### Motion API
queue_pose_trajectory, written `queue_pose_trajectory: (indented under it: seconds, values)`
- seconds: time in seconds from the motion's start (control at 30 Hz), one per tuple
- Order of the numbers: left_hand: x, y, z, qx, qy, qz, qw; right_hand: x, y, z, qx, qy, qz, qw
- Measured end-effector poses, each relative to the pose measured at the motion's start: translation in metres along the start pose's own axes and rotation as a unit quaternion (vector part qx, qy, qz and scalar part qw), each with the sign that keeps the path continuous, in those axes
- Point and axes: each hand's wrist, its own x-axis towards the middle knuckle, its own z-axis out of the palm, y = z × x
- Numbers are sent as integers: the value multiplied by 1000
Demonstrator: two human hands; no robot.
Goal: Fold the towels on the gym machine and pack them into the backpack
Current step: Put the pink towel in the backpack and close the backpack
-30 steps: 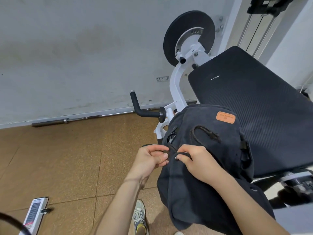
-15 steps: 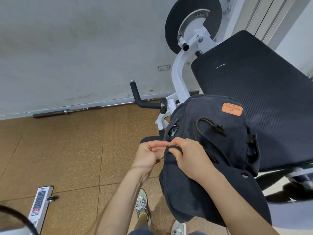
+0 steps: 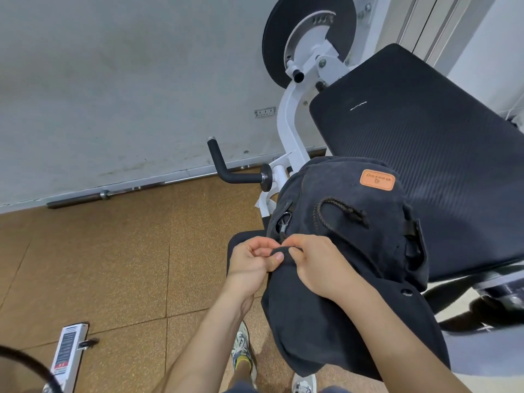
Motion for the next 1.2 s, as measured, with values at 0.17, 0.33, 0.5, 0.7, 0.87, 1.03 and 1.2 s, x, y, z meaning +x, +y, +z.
queue_pose_trajectory:
  seconds: [0.17, 0.33, 0.5, 0.7, 0.87, 1.03, 1.2]
  values:
    - [6, -1, 2, 4, 5, 4, 1000, -13, 5, -10, -157, 67, -23, 985]
    - [7, -4, -1, -6, -3, -39, 999, -22, 18, -35, -163, 62, 1, 985]
    - [5, 5, -12, 125, -56, -19, 990, -48, 49, -71, -181, 8, 87, 980]
    - [4, 19, -2, 454, -47, 17, 889, -67, 66, -102, -148, -102, 122, 976]
    - [-24, 38, 51, 463, -123, 325, 815, -85, 86, -86, -38, 179, 114, 977]
    - [-25, 20, 109, 527, -314, 257, 747, -123, 105, -67, 69, 205, 199, 956]
    - [-21, 13, 121, 611, -318, 239, 684, -143, 121, -31, 132, 84, 269, 950]
